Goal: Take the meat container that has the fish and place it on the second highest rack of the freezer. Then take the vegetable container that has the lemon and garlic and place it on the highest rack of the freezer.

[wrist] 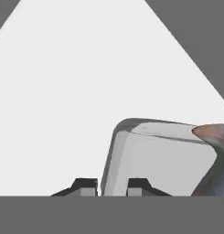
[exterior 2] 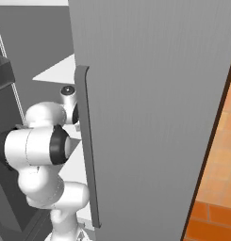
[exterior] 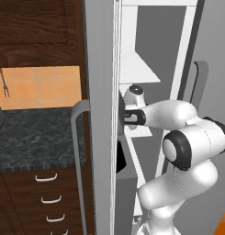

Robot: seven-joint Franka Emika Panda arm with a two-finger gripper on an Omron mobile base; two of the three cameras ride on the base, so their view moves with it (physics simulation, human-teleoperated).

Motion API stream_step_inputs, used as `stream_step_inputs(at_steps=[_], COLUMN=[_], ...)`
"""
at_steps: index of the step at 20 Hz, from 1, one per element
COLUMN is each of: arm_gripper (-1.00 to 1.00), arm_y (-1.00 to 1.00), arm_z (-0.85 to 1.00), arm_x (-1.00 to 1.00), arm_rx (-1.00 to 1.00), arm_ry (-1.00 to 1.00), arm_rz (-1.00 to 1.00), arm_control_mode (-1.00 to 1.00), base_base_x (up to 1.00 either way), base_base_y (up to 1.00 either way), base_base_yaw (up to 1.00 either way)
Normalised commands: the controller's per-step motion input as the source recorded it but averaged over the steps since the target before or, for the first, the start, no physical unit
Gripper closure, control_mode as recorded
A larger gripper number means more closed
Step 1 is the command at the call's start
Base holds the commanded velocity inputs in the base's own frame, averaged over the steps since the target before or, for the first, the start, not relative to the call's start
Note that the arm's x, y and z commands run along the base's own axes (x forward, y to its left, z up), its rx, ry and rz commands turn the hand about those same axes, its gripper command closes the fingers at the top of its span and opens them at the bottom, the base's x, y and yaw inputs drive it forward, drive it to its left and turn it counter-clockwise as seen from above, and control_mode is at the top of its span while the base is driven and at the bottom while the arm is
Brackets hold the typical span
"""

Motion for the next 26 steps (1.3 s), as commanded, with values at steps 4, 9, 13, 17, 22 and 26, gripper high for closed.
stream_step_inputs(at_steps=[4, 9, 13, 17, 22, 26], arm_gripper=[1.0, -1.0, -1.0, -1.0, -1.0, -1.0], arm_y=[0.16, 0.08, 0.0, 0.0, -0.18, -0.2], arm_z=[-0.55, -0.25, 0.0, 0.42, 0.78, 0.37], arm_x=[0.44, -0.14, -0.4, -0.34, -0.06, -0.39], arm_rx=[-0.09, -0.06, 0.0, 0.05, 0.13, 0.07], arm_ry=[0.0, -0.14, -0.21, -0.24, -0.18, -0.02], arm_rz=[0.0, 0.0, 0.0, 0.0, 0.05, 0.0], arm_control_mode=[-1.0, -1.0, -1.0, -1.0, -1.0, -1.0], base_base_x=[0.0, 0.0, 0.0, 0.0, 0.0, 0.0], base_base_y=[0.0, 0.0, 0.0, 0.0, 0.0, 0.0], base_base_yaw=[0.0, 0.0, 0.0, 0.0, 0.0, 0.0])
